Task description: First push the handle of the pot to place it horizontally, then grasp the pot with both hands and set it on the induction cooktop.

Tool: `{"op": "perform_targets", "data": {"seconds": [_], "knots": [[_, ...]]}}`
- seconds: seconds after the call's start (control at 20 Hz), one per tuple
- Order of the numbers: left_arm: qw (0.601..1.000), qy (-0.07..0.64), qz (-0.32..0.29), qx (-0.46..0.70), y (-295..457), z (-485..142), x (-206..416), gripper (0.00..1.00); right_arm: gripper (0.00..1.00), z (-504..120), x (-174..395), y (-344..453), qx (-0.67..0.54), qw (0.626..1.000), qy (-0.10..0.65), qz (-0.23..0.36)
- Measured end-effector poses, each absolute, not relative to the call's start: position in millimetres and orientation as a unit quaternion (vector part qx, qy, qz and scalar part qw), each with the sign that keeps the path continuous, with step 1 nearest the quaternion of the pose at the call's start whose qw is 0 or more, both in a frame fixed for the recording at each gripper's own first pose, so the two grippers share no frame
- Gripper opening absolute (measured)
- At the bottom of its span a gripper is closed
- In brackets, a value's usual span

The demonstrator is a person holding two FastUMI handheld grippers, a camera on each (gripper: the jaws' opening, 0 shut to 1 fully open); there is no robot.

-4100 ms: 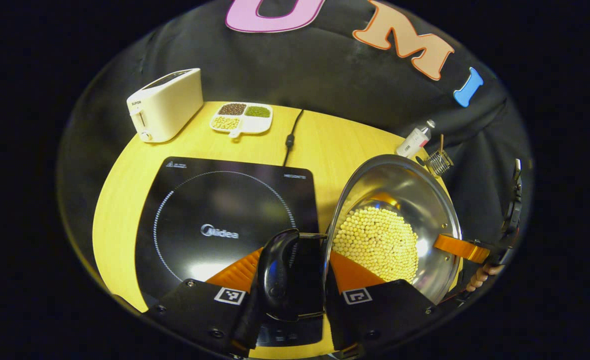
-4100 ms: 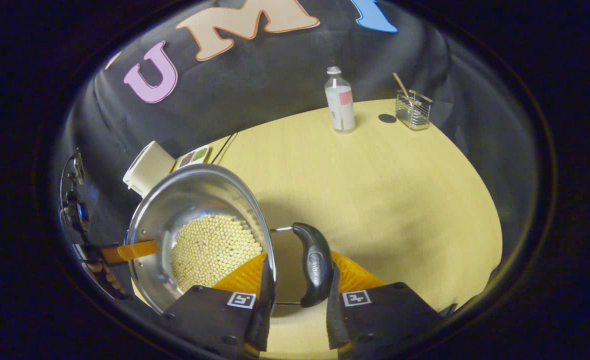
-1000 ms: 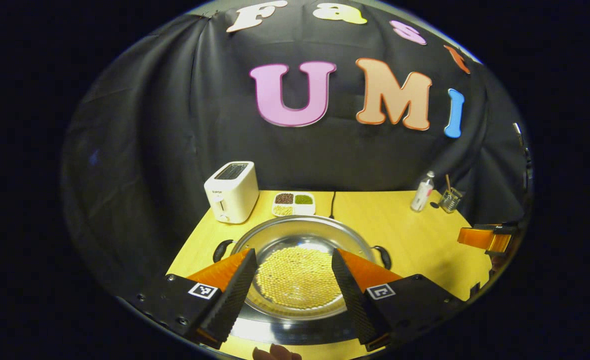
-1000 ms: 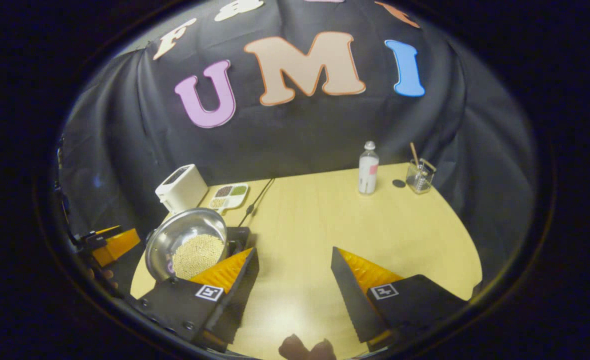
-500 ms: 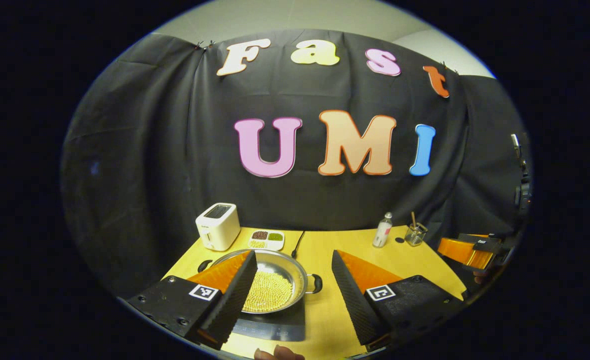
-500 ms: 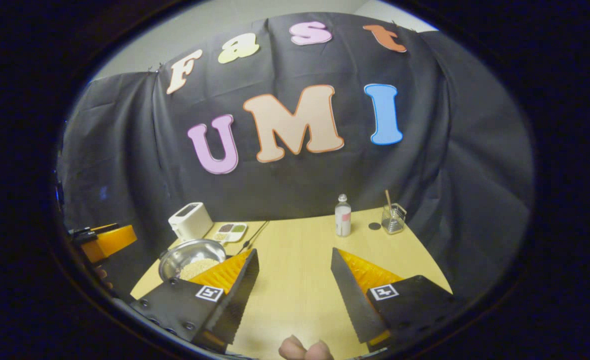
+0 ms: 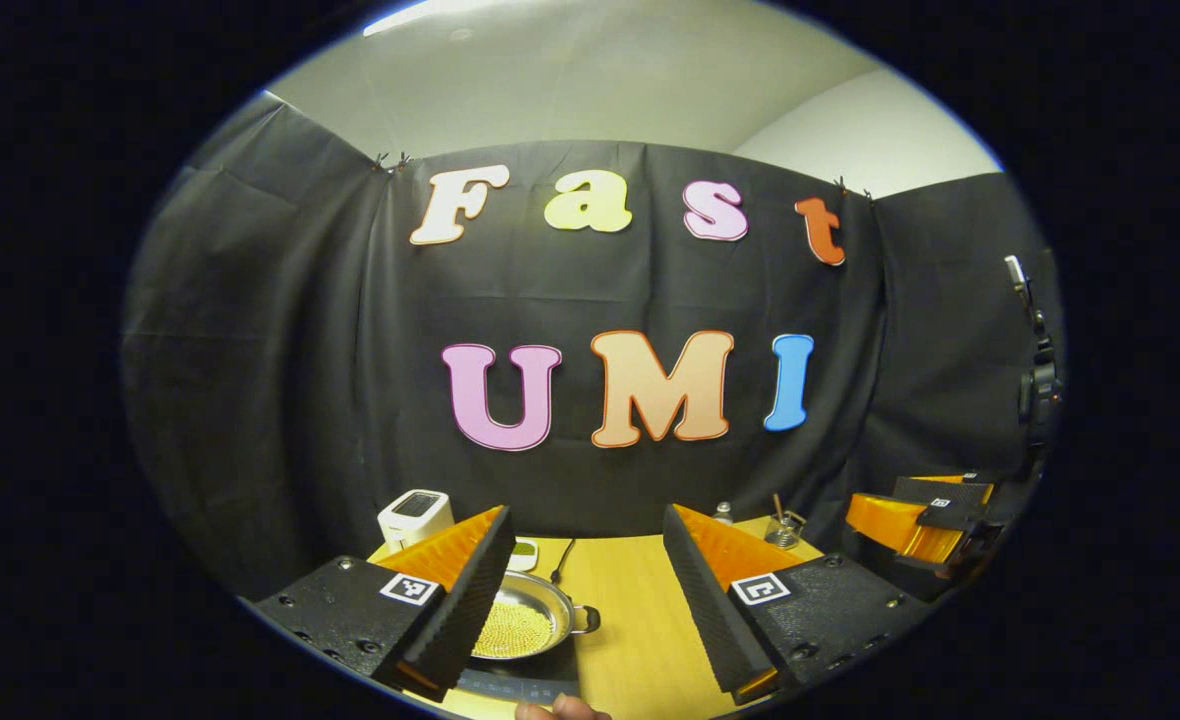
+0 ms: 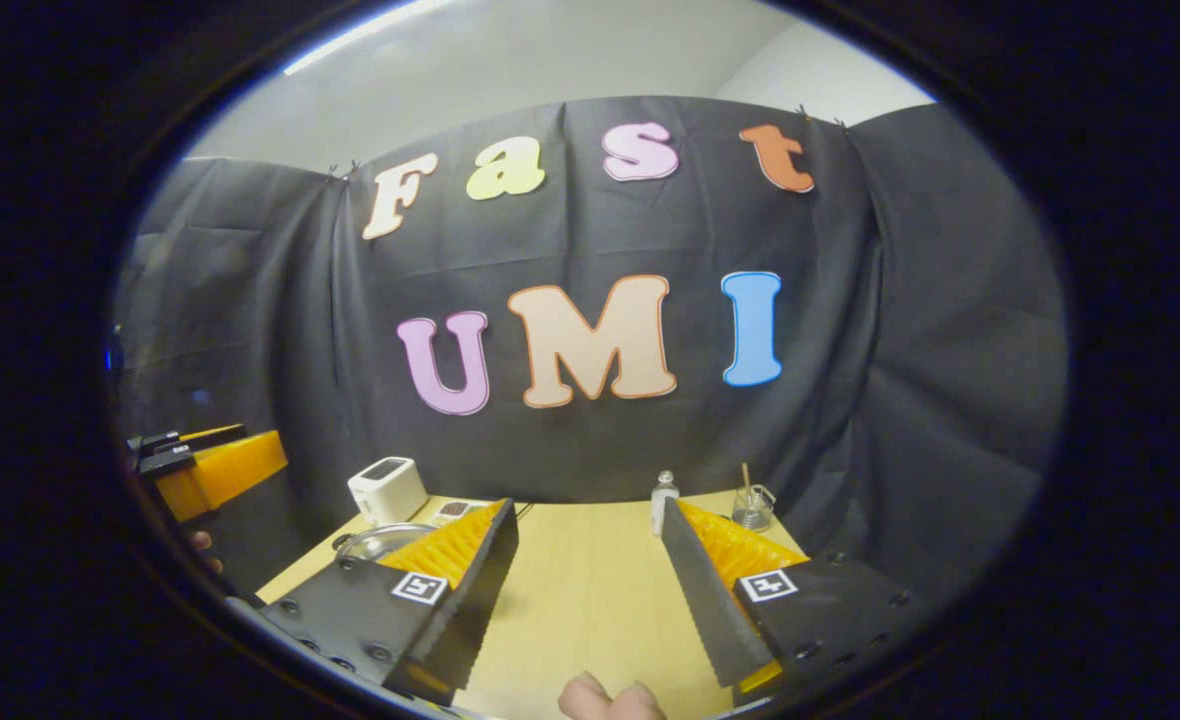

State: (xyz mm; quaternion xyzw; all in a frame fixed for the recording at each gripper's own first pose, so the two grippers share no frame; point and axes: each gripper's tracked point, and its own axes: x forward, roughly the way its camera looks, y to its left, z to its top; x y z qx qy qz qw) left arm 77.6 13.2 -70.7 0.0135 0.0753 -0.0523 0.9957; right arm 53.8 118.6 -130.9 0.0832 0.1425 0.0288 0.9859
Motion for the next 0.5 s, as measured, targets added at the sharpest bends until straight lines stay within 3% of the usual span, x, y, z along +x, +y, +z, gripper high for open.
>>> {"op": "perform_targets", "data": {"seconds": [0.15, 0.2, 0.25, 0.35, 0.4, 0.5], "knots": [[0.997, 0.064, -0.048, 0.011, 20.7, -57.4, 64.4, 0.87, 0.87, -105.2, 35.5, 114.4, 0.065, 0.991, 0.119, 0.013], [0.997, 0.062, -0.049, 0.011, 20.9, -57.0, 59.1, 0.95, 0.87, -102.3, 27.9, 115.7, 0.064, 0.991, 0.116, 0.008], [0.997, 0.062, -0.052, 0.012, 20.1, -58.2, 52.8, 0.87, 0.87, -98.1, 19.2, 117.0, 0.065, 0.991, 0.115, 0.005], [0.997, 0.06, -0.052, 0.015, 20.6, -55.2, 43.2, 0.87, 0.87, -89.0, 8.6, 118.5, 0.06, 0.992, 0.11, 0.003], [0.997, 0.057, -0.049, 0.016, 22.6, -51.4, 39.2, 0.87, 0.92, -86.2, 4.8, 119.1, 0.055, 0.993, 0.109, 0.004], [0.998, 0.043, -0.044, 0.016, 25.0, -40.7, 31.7, 0.87, 0.87, -75.3, 2.2, 117.8, 0.056, 0.994, 0.098, 0.004]]}}
